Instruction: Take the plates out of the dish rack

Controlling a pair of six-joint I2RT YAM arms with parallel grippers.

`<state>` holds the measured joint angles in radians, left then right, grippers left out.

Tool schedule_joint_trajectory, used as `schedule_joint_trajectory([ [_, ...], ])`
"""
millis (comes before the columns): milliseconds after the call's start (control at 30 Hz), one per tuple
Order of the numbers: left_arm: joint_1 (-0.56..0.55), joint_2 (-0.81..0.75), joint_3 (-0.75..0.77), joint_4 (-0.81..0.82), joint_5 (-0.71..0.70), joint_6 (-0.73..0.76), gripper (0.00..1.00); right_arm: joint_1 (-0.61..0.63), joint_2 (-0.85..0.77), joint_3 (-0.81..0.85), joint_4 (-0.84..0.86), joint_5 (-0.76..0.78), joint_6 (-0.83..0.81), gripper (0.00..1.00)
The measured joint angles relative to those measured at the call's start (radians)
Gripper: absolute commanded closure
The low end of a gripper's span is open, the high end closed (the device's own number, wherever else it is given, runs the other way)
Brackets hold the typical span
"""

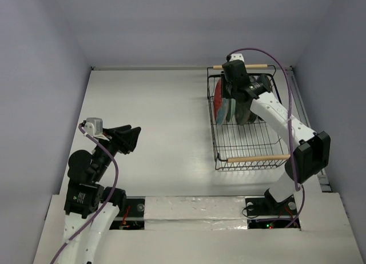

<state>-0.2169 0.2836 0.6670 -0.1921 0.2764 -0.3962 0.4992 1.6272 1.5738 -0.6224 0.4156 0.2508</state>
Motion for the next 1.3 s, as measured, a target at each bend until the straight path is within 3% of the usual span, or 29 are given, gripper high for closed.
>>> schedule_joint_trajectory([
  [333,0.0,0.0,0.0,0.0,0.0,-0.002,0.55,0.013,0.074,0.037,-0.017,0.041,-0.013,0.7],
  [633,0.0,-0.002,0.0,0.0,0.0,-0.003,0.54,0.032,0.155,0.076,-0.043,0.111,-0.025,0.61],
  [733,0.0,-0.004,0.0,0.0,0.0,-0.003,0.54,0.041,0.169,0.076,-0.046,0.148,-0.031,0.67],
  [867,0.0,-0.007,0.0,0.0,0.0,-0.003,0.54,0.053,0.175,0.087,-0.056,0.189,-0.038,0.85],
  [1033,0.0,-0.007,0.0,0.0,0.0,-0.003,0.54,0.064,0.18,0.095,-0.078,0.245,-0.047,0.99],
  [1300,0.0,-0.008,0.0,0.0,0.0,-0.003,0.54,0.108,0.18,0.137,-0.132,0.299,-0.082,1.0],
])
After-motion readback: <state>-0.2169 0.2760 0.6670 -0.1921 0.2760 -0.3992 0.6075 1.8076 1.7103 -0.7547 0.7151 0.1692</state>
